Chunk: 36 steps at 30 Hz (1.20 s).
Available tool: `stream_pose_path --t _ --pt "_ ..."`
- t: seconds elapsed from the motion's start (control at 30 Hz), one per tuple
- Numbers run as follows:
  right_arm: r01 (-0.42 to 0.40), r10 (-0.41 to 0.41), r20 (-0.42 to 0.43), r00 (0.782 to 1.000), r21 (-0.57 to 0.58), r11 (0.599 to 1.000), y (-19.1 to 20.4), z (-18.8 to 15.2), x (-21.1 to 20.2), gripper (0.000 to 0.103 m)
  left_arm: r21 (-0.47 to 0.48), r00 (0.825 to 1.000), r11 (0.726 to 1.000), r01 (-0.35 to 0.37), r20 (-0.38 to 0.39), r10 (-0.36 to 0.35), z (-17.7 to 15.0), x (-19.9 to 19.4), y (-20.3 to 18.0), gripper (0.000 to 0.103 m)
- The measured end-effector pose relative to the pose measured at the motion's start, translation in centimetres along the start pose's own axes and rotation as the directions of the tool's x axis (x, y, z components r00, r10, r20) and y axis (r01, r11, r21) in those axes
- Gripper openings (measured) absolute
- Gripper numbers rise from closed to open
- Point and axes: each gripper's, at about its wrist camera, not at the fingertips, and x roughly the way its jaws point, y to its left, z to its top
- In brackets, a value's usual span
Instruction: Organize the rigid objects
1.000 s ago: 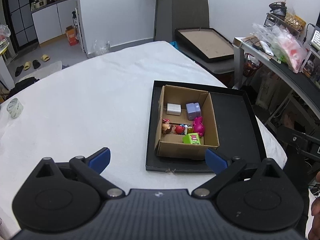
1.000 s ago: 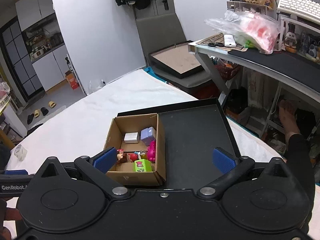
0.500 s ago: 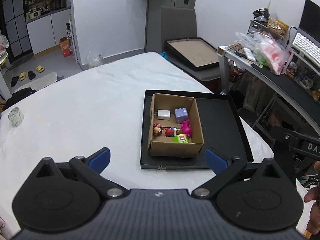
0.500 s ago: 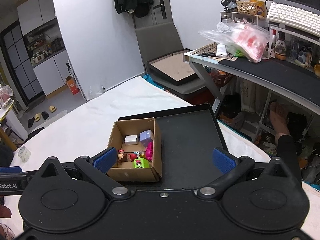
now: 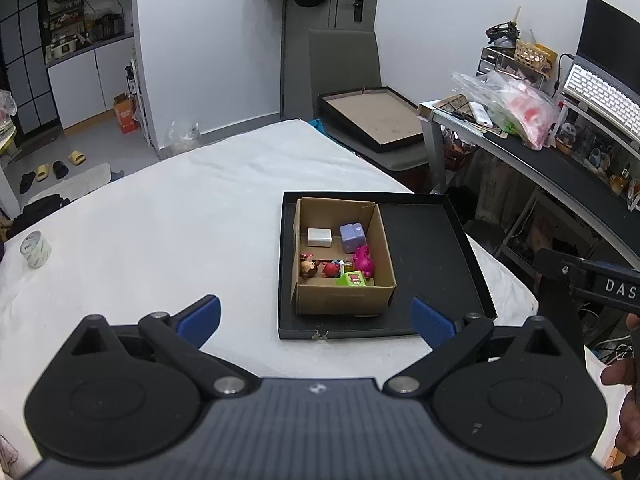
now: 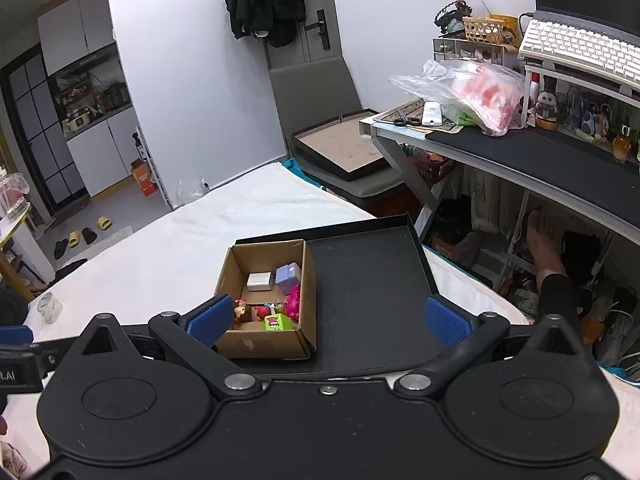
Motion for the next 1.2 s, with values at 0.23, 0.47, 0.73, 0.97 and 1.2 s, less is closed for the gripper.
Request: stream_pose_path --t 0.23,0.47,0.73,0.97,1.2 --pt "0.012 -0.012 0.003 1.000 -0.003 1.000 -0.3 -0.3 -0.3 0.103 0.010 1.000 1.000 0.001 -0.004 0.000 -0.3 0.3 -0.6 0.101" --pt "0.000 0.000 -0.004 1.000 -0.028 1.000 0.2 -0.5 -0.3 0.103 0.013 1.000 1.000 -0.011 -0.006 0.011 -0.5 0.6 -0.7 0.101" --pt "-0.009 0.008 -0.021 1.000 -0.057 0.998 0.9 -0.8 -0.1 0.103 -0.004 1.000 1.000 -0.020 -0.010 0.020 -0.5 0.8 -0.2 0.101" --pt "-0.018 0.017 -0.024 1.000 -0.077 0.997 1.5 -1.0 -0.3 0.103 -0.012 1.000 1.000 -0.022 -0.009 0.022 -0.5 0.8 0.1 0.101" --pt "-0.054 0.052 -0.038 0.998 -0.069 0.996 1.7 -1.0 -0.4 0.103 -0.014 1.000 1.000 -0.023 -0.014 0.023 -0.6 0.9 0.2 0.101"
